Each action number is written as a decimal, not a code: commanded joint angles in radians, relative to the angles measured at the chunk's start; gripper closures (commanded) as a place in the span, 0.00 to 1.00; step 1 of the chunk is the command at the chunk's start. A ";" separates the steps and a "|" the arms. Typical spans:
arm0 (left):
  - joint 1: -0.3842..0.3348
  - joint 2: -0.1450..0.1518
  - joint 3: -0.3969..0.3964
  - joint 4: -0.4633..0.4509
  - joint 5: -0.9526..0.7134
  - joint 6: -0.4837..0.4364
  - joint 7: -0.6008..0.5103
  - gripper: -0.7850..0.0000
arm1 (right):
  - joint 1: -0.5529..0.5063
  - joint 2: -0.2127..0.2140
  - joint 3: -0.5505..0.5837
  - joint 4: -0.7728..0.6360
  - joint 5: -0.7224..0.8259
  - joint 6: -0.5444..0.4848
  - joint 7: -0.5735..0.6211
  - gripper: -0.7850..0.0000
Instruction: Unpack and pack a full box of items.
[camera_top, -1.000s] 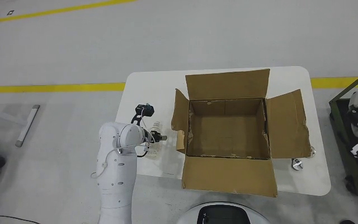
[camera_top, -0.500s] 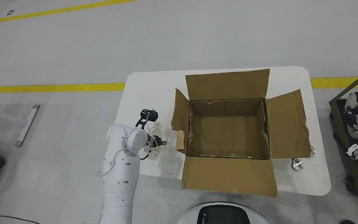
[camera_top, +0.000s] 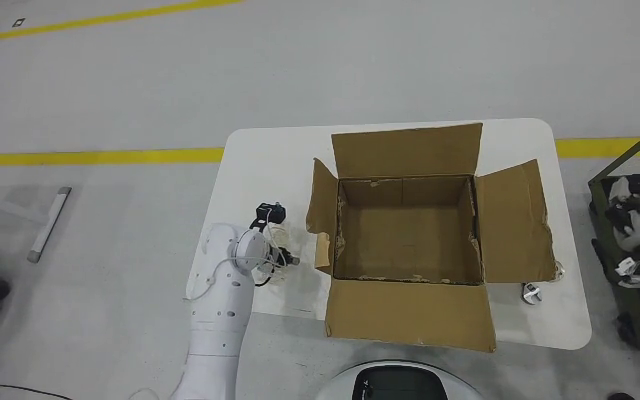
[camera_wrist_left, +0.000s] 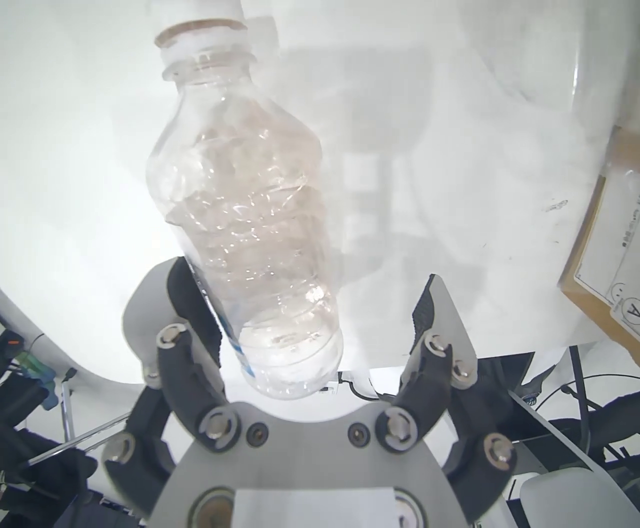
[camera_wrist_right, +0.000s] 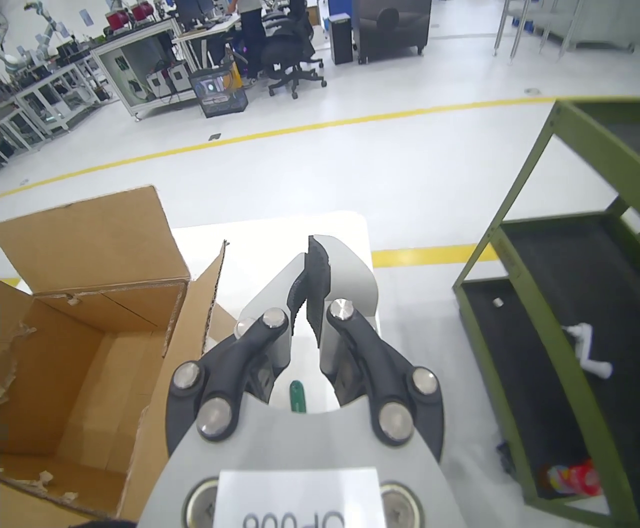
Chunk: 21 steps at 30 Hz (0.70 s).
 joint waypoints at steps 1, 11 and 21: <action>-0.002 0.002 0.004 0.008 0.001 0.006 0.006 0.92 | 0.020 -0.001 0.017 0.011 0.123 0.021 0.055 0.60; 0.013 0.015 -0.006 -0.011 -0.023 0.019 0.009 1.00 | 0.060 0.000 0.086 0.077 0.488 0.053 0.187 0.56; 0.024 0.041 -0.079 -0.145 -0.059 0.031 -0.040 1.00 | 0.056 0.005 0.077 0.067 0.509 0.037 0.162 0.53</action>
